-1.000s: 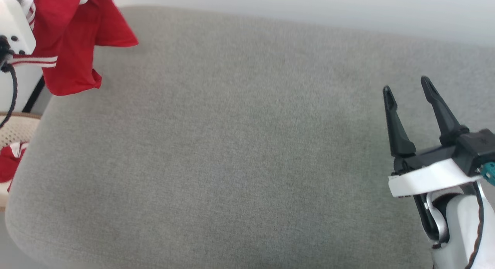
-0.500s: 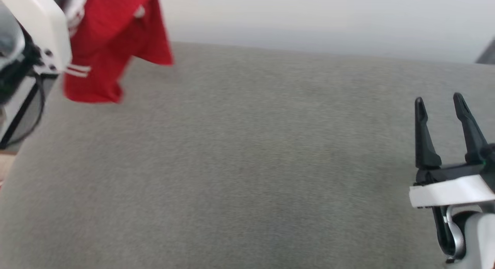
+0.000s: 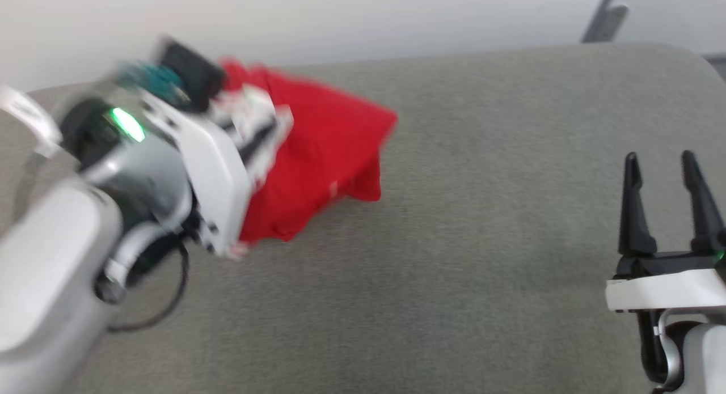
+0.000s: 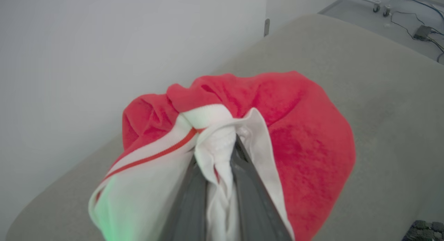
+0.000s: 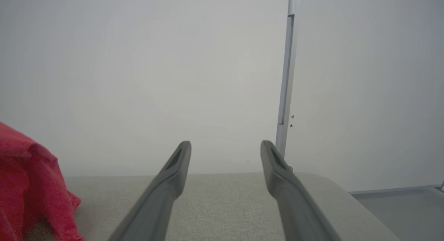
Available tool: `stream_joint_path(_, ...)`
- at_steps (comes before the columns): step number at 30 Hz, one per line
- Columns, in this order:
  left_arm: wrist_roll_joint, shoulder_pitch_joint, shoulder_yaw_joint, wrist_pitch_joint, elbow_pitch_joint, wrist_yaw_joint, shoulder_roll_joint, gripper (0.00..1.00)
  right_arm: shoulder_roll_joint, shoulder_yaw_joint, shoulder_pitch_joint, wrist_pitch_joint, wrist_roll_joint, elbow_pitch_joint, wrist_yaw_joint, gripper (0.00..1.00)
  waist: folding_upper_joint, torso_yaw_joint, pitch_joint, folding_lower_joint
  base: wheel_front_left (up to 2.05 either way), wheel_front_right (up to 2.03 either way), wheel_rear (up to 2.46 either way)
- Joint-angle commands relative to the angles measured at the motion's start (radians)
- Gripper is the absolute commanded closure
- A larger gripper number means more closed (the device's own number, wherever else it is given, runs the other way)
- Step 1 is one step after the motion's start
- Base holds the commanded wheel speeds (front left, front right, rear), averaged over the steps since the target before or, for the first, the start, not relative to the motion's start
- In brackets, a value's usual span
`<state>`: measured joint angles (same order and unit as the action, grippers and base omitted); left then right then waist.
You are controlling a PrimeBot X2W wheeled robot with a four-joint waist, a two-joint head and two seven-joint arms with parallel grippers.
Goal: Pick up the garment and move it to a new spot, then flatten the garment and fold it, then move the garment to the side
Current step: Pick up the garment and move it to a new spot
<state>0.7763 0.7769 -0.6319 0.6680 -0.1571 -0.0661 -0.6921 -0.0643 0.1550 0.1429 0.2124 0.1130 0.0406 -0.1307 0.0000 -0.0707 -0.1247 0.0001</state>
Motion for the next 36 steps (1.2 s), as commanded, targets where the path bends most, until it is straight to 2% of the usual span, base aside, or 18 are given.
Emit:
stream_joint_path(1, -0.003, -0.023, -0.014, 0.007, 0.005, -0.004, 0.001, 1.00, 0.006, -0.007, -0.004, 0.007, 0.015, -0.007, 0.000, 0.00, 0.0000, -0.041, -0.022, -0.0001, 0.00, 0.00, 0.00)
stream_joint_path(5, 0.016, -0.088, -0.065, 0.017, 0.071, -0.013, 0.045, 1.00, 0.013, -0.035, 0.014, 0.016, 0.050, -0.046, 0.000, 0.00, 0.0000, -0.075, -0.039, -0.0001, 0.00, 0.00, 0.00)
stream_joint_path(16, 0.029, -0.160, -0.189, 0.018, 0.430, 0.068, 0.144, 1.00, 0.014, -0.134, 0.077, 0.042, 0.041, -0.153, 0.000, 0.00, 0.0000, -0.117, -0.060, -0.0001, 0.00, 0.00, 0.00)
stream_joint_path(22, 0.033, -0.164, -0.236, 0.015, 0.606, 0.113, 0.204, 1.00, 0.014, -0.156, 0.092, 0.048, 0.044, -0.178, 0.000, 0.00, 0.0000, -0.113, -0.055, -0.0001, 0.00, 0.00, 0.00)
stream_joint_path(24, 0.035, -0.152, -0.240, 0.010, 0.644, 0.126, 0.216, 0.55, 0.014, -0.159, 0.089, 0.050, 0.040, -0.186, 0.000, 0.00, 0.0000, -0.106, -0.049, -0.0001, 0.00, 0.00, 0.00)
stream_joint_path(25, 0.037, -0.143, -0.238, 0.003, 0.656, 0.130, 0.222, 0.39, 0.014, -0.159, 0.088, 0.051, 0.042, -0.190, 0.000, 0.00, 0.0000, -0.101, -0.045, -0.0001, 0.00, 0.00, 0.00)
stream_joint_path(26, 0.041, -0.131, -0.231, -0.008, 0.663, 0.136, 0.227, 0.01, 0.014, -0.160, 0.086, 0.052, 0.039, -0.191, 0.000, 0.00, 0.0000, -0.096, -0.040, -0.0001, 0.00, 0.00, 0.00)
stream_joint_path(32, 0.056, -0.098, -0.189, -0.090, 0.646, 0.154, 0.222, 0.00, 0.003, -0.160, 0.060, 0.053, 0.024, -0.195, 0.000, 0.00, 0.0000, -0.056, 0.004, -0.0001, 0.00, 0.00, 0.00)
stream_joint_path(36, 0.056, -0.134, -0.149, -0.200, 0.579, 0.149, 0.192, 0.00, -0.011, -0.152, 0.032, 0.053, 0.031, -0.197, 0.000, 0.00, 0.0000, -0.021, 0.045, -0.0001, 0.00, 0.00, 0.00)
